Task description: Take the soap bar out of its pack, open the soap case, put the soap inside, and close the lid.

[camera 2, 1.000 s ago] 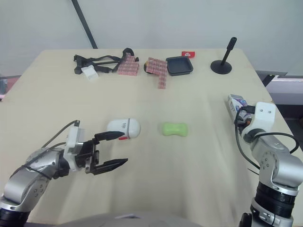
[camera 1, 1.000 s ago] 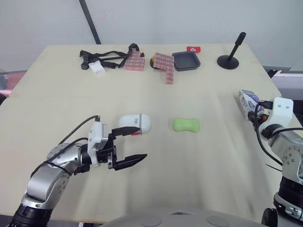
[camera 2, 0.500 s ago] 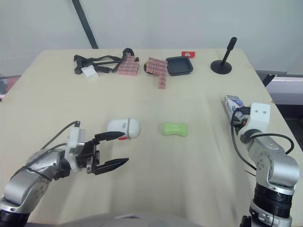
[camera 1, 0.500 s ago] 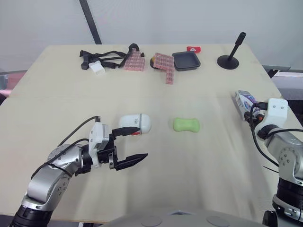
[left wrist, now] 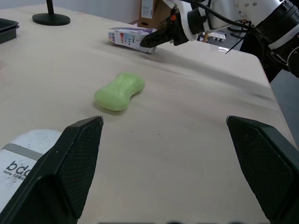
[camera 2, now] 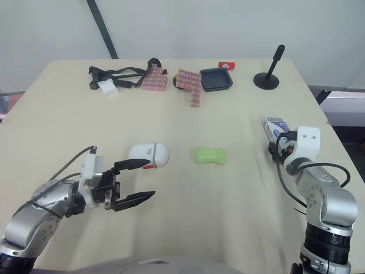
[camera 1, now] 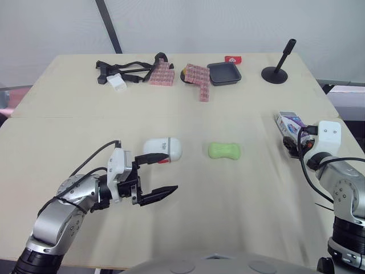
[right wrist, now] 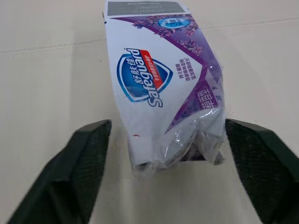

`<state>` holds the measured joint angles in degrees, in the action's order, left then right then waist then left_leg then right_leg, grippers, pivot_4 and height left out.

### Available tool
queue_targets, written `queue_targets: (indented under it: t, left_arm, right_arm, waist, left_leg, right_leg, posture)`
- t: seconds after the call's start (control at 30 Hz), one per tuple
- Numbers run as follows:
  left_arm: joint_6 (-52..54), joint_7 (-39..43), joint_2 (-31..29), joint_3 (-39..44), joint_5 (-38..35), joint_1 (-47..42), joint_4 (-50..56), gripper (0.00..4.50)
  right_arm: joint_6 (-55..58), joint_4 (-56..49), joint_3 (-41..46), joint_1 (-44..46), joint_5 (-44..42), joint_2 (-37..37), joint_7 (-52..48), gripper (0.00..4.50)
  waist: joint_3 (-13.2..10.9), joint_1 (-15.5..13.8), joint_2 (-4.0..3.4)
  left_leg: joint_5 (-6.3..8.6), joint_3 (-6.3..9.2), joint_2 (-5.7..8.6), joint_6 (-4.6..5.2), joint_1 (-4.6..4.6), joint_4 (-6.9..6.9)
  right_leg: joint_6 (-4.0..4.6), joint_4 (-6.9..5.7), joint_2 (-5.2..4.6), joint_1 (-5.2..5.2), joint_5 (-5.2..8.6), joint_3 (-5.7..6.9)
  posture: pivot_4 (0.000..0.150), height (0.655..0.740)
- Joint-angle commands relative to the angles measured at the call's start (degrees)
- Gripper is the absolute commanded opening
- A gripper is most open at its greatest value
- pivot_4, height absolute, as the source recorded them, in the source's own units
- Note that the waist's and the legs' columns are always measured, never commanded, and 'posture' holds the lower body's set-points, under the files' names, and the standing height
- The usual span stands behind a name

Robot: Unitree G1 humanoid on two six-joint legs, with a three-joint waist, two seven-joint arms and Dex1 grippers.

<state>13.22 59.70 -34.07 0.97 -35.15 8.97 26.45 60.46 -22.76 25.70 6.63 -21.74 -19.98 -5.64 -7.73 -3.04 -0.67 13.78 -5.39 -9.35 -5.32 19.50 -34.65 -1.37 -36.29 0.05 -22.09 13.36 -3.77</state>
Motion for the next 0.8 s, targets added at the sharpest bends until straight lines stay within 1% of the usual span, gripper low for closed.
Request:
queue_targets:
  t: [0.03,0.2,0.33,0.4,0.47,0.53,0.63,0.7,0.8]
  left_arm:
    - [-1.02,0.09,-0.22,-0.12,0.54,0.34,1.38,4.5]
    - [-1.27,0.26,-0.31,-0.32,1.01,0.38,1.04,4.5]
    - [-1.53,0.65,-0.41,-0.49,1.53,0.7,0.71,4.5]
    - [-1.55,0.75,-0.47,-0.52,1.62,0.61,0.47,4.5]
    - [-1.58,0.79,-0.46,-0.63,1.72,0.5,0.29,4.5]
    - [-1.96,1.05,-0.39,-1.01,2.25,0.09,-0.25,4.5]
    - [-2.17,1.21,-0.25,-1.39,2.71,-0.85,-1.04,4.5]
    - [-2.39,1.53,-0.43,-1.49,2.94,-1.75,-1.66,4.5]
    - [-2.65,1.93,-0.72,-1.49,3.33,-2.79,-2.54,4.5]
  right_arm:
    - [-0.23,-2.3,0.53,-0.59,-0.47,-1.54,-1.04,4.41]
    - [-4.43,-3.41,-1.49,-3.93,1.13,-8.86,-6.87,4.41]
    - [-10.7,-2.26,0.46,-6.35,0.8,-13.6,-12.51,4.41]
    - [-14.8,-0.79,1.91,-7.08,0.25,-16.06,-16.47,4.41]
    - [-20.64,0.39,2.22,-8.08,-1.1,-18.57,-23.42,4.41]
    - [-25.83,0.72,2.37,-8.43,-3.8,-19.12,-29.91,4.41]
    - [-33.1,0.2,2.08,-9.39,-8.01,-17.48,-38.11,4.41]
    - [-37.76,-1.39,-0.45,-12.35,-9.84,-16.68,-44.93,4.41]
    - [-42.55,-0.96,-3.19,-16.03,-10.26,-16.23,-51.11,4.41]
  waist:
    - [0.0,0.0,0.0]
    - [0.0,-0.17,-0.03]
    - [0.0,-0.01,-0.03]
    - [0.0,0.05,-0.03]
    - [0.01,0.07,-0.03]
    - [0.01,0.12,-0.02]
    - [0.01,0.23,-0.02]
    - [0.01,0.06,-0.02]
    - [0.02,0.03,0.0]
  left_leg:
    - [0.0,0.0,0.0,0.0,0.0,0.0]
    - [0.0,0.0,-0.01,0.0,0.01,0.01]
    - [0.01,0.0,-0.02,0.0,-0.05,0.03]
    - [0.01,0.0,-0.04,0.0,-0.06,0.03]
    - [0.01,0.0,-0.06,0.02,-0.05,0.03]
    - [0.0,0.0,-0.07,0.04,-0.06,0.03]
    - [-0.04,0.0,-0.1,0.12,-0.06,0.03]
    - [-0.05,0.0,-0.11,0.17,-0.05,0.01]
    - [-0.03,0.01,-0.16,0.27,0.01,-0.01]
  right_leg:
    - [0.0,0.0,0.0,0.0,0.0,0.0]
    - [0.0,0.06,-0.02,0.03,0.0,0.01]
    - [0.0,0.08,-0.01,0.07,0.0,0.01]
    - [0.0,0.07,-0.01,0.07,0.0,0.0]
    - [0.0,0.08,-0.03,0.07,0.0,-0.01]
    - [0.0,0.08,-0.02,0.1,0.0,-0.01]
    - [0.01,0.08,-0.03,0.09,0.01,-0.01]
    - [0.02,0.07,-0.03,0.09,0.01,0.0]
    - [0.02,0.09,-0.06,0.09,0.01,0.02]
  posture:
    - [0.15,0.74]
    - [0.15,0.74]
    - [0.15,0.74]
    - [0.15,0.74]
    - [0.15,0.74]
    - [0.15,0.74]
    - [0.15,0.74]
    - [0.15,0.74]
    - [0.15,0.74]
